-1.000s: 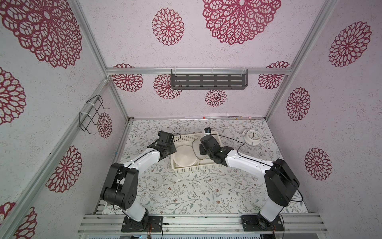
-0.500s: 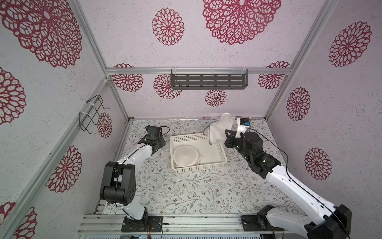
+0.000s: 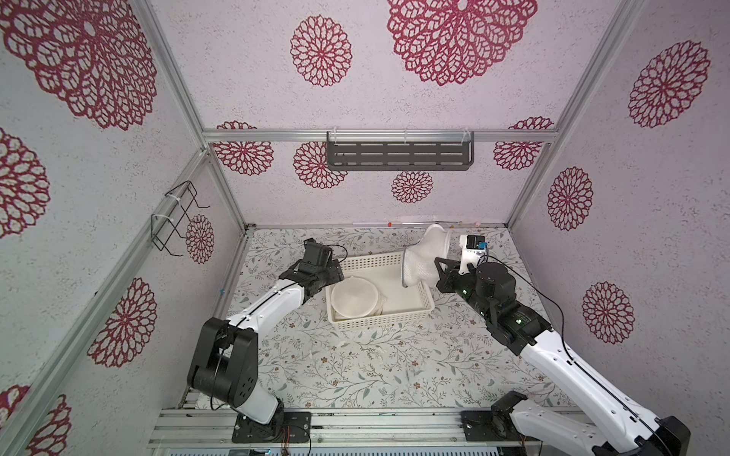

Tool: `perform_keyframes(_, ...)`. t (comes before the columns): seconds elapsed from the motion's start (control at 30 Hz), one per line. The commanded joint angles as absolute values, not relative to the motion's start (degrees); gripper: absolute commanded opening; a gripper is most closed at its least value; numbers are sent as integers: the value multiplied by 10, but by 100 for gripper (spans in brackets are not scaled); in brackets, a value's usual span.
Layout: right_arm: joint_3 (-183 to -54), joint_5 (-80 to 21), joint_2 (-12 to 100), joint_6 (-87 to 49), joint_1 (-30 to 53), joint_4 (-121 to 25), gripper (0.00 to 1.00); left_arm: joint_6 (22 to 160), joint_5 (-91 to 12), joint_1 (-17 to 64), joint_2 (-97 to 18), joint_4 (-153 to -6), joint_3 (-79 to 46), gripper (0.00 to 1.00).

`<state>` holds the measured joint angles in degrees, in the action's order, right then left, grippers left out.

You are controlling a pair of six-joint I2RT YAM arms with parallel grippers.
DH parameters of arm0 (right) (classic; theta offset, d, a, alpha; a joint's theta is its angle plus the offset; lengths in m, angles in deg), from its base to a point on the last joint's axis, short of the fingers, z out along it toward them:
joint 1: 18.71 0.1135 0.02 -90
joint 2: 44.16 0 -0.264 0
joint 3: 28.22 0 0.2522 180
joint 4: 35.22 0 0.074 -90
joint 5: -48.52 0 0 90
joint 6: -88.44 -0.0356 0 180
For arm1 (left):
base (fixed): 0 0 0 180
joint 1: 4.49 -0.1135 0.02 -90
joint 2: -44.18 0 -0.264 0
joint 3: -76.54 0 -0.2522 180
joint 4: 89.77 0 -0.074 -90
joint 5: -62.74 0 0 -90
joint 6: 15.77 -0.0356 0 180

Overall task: Turn the laundry bag inside out
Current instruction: Move the bin to the center of the board, then turn over the laundry bag.

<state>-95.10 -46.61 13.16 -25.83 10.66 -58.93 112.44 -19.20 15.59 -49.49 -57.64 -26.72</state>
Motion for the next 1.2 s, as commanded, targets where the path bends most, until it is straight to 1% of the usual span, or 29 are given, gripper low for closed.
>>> perform_keyframes(0.0, -954, -451, 119, -275, 103, -564, 0, 1139, -166, 162, -542, -561, -251, 71)
perform_keyframes(0.13, -950, -452, 113, -275, 103, -568, 0, 1138, -163, 162, -577, -561, -235, 60)
perform_keyframes(0.17, -949, -453, 113, -275, 103, -568, 0, 1136, -157, 163, -583, -561, -232, 54)
perform_keyframes(0.3, -947, -455, 114, -271, 103, -571, 0, 1130, -129, 156, -584, -561, -231, 26)
perform_keyframes(0.4, -946, -452, 119, -267, 103, -569, 0, 1124, -116, 136, -575, -561, -233, 13)
perform_keyframes(0.53, -948, -430, 128, -260, 103, -561, 0, 1102, -113, 97, -575, -561, -232, 6)
perform_keyframes(0.63, -957, -404, 133, -250, 103, -561, 0, 1084, -109, 70, -578, -561, -228, 3)
perform_keyframes(0.73, -964, -378, 137, -238, 103, -564, 0, 1068, -109, 52, -583, -561, -220, 6)
perform_keyframes(0.8, -967, -355, 140, -230, 103, -568, 0, 1056, -107, 46, -586, -561, -214, 12)
perform_keyframes(0.83, -969, -347, 141, -227, 103, -570, 0, 1051, -107, 44, -586, -561, -213, 18)
perform_keyframes(0.87, -970, -335, 142, -224, 102, -573, 0, 1047, -106, 43, -583, -561, -213, 27)
perform_keyframes(0.93, -970, -315, 144, -221, 102, -578, 0, 1038, -109, 44, -566, -561, -216, 38)
perform_keyframes(1.0, -970, -302, 144, -218, 102, -589, 0, 1028, -102, 53, -533, -570, -227, 51)
perform_keyframes(1.17, -967, -281, 136, -210, 102, -609, 0, 971, -59, 115, -420, -608, -256, 72)
